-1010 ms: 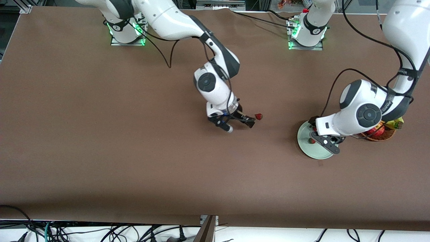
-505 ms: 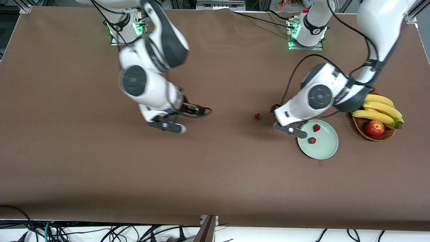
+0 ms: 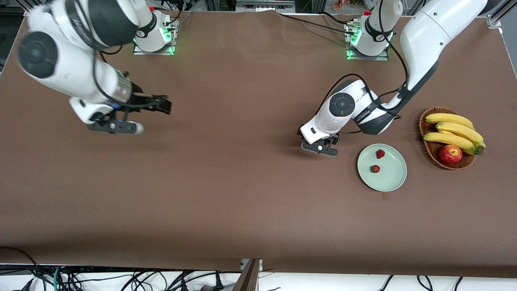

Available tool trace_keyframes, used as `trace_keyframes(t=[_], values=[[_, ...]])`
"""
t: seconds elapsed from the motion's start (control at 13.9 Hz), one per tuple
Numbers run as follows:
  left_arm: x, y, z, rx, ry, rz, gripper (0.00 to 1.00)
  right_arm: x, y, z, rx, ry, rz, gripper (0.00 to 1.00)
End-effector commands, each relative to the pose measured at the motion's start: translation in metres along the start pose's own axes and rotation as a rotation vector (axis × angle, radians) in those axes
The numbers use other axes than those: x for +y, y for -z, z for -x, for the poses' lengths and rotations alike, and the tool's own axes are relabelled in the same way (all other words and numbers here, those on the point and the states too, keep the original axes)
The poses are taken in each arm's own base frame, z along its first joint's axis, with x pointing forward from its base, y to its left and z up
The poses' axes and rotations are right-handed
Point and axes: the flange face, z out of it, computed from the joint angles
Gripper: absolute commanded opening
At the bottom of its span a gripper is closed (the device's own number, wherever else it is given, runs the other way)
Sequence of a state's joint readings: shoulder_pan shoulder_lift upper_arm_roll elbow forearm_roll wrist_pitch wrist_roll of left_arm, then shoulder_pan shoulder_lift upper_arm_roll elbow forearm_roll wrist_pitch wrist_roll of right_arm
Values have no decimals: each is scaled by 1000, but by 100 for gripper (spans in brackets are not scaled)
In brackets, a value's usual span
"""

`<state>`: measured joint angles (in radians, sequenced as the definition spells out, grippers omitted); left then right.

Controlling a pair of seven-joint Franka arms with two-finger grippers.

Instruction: Collect all strawberries into plate

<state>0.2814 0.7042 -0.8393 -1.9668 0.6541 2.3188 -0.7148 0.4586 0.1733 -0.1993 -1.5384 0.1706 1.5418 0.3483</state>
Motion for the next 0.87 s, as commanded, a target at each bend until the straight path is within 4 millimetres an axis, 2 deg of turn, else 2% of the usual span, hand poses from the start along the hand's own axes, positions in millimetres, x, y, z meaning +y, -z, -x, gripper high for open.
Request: trace_keyframes(t=[0.0,0.07,0.14,0.29,0.36,0.43,0.5,0.58,0.79], values=[[27,-20,11,45,14,-72,100,63,36,22,5,75,9,99],[26,-32,14,40,13,-93,100,92,47,22,6,119,13,99],[27,-33,14,38,12,-95,100,116,56,25,12,142,19,99],[25,-35,15,35,14,-95,97,140,71,37,21,187,60,99],[24,-37,16,30,14,-95,56,142,78,47,25,188,76,100],[23,-37,15,30,17,-95,26,143,79,49,28,189,78,99],[20,-36,14,30,13,-95,10,143,78,49,27,187,80,99],[17,-35,13,32,11,-96,3,141,79,48,33,189,79,99],[14,-26,7,42,5,-107,0,139,78,38,54,190,77,99]])
